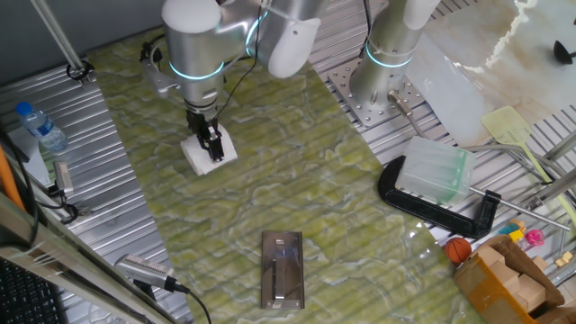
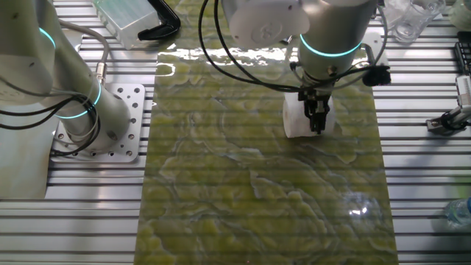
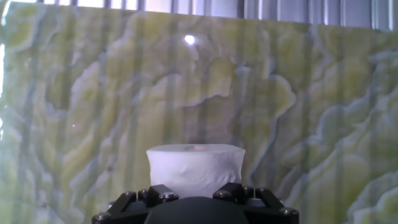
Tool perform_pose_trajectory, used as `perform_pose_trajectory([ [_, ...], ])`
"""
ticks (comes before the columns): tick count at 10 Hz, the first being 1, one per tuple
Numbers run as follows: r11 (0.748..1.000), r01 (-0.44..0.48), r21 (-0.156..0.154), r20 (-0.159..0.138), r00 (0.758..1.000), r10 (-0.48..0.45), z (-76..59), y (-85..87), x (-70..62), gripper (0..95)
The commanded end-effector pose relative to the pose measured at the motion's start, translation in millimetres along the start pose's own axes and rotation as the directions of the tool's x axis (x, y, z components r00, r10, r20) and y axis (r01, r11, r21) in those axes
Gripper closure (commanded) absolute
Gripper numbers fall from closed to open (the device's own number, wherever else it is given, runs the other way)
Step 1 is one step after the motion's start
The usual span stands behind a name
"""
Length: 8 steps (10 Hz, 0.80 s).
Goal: Take the roll of paper down from the shelf
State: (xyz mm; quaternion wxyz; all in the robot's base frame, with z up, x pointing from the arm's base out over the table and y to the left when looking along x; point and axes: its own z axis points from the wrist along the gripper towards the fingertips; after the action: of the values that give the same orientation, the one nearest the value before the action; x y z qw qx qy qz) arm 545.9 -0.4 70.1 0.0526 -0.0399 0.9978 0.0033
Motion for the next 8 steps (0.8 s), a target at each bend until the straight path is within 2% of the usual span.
perform_pose_trajectory([
  [1,1.000,0.018,0.000,0.005,1.000,-0.018,-5.5,-0.7,0.1,0.0],
  [3,0.997,0.072,0.004,-0.007,0.997,-0.072,-26.3,-6.5,-0.6,0.0],
  [4,0.997,0.073,-0.003,-0.008,0.997,-0.073,-34.9,-7.7,-0.2,0.0],
  [5,0.997,0.077,-0.007,-0.012,0.997,-0.077,-43.3,-7.0,0.7,19.0],
  [6,0.994,0.105,-0.011,-0.030,0.994,-0.106,-52.2,-5.8,1.9,19.0],
  [7,0.994,0.105,-0.033,-0.071,0.992,-0.107,-61.8,-4.0,3.3,19.0],
  [8,0.994,0.103,-0.040,-0.115,0.988,-0.107,-73.6,-1.6,5.5,38.0],
])
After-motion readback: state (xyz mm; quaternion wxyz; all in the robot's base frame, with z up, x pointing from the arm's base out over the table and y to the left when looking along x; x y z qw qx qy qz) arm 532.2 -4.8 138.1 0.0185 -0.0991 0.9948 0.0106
